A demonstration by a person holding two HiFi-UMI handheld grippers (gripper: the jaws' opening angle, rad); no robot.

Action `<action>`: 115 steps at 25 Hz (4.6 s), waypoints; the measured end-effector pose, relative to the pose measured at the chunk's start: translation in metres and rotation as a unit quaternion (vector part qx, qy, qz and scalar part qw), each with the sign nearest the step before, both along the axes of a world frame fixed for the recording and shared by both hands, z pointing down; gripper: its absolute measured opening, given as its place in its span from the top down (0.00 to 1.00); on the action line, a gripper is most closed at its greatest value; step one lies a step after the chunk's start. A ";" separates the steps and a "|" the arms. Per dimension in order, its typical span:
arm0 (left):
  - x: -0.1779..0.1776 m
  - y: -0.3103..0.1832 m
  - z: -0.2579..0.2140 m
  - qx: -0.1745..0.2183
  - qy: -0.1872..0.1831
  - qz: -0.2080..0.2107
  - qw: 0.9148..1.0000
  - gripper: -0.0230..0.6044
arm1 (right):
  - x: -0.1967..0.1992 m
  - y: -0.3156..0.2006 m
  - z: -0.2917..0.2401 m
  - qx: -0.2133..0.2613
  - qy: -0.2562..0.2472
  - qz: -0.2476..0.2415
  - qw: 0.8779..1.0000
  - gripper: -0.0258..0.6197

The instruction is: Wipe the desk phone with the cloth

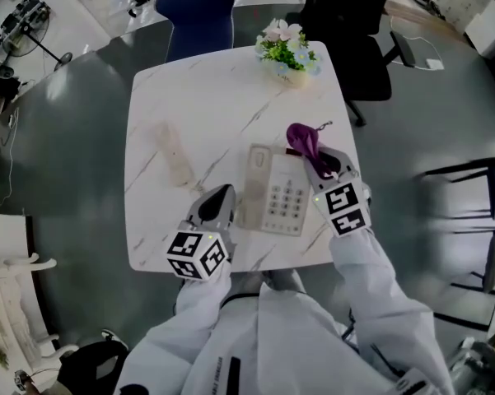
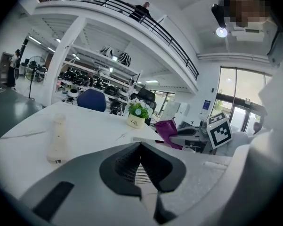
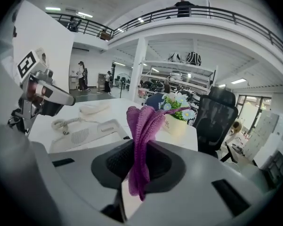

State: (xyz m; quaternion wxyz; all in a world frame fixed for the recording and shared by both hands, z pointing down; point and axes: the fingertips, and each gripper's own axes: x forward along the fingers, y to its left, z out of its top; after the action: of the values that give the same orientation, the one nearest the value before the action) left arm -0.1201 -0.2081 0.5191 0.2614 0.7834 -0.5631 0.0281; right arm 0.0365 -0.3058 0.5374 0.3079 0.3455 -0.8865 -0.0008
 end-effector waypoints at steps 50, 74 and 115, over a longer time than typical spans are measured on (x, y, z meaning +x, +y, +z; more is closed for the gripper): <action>0.017 0.043 -0.001 0.000 0.014 0.030 0.999 0.97 | -0.009 0.077 0.034 -0.051 0.062 -0.036 0.996 0.89; 0.029 0.062 -0.002 0.000 0.018 0.043 0.999 0.97 | -0.008 0.117 0.042 -0.079 0.068 -0.051 0.993 0.89; 0.030 0.076 -0.012 0.009 0.020 0.045 0.999 0.97 | -0.009 0.190 0.059 -0.194 0.063 -0.112 0.973 0.90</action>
State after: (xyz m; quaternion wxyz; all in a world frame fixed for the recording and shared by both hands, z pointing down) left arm -0.0898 -0.1321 0.5067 0.2638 0.8108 -0.5221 0.0191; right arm 0.0280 -0.1161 0.5967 0.4227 0.1771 -0.8814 0.1147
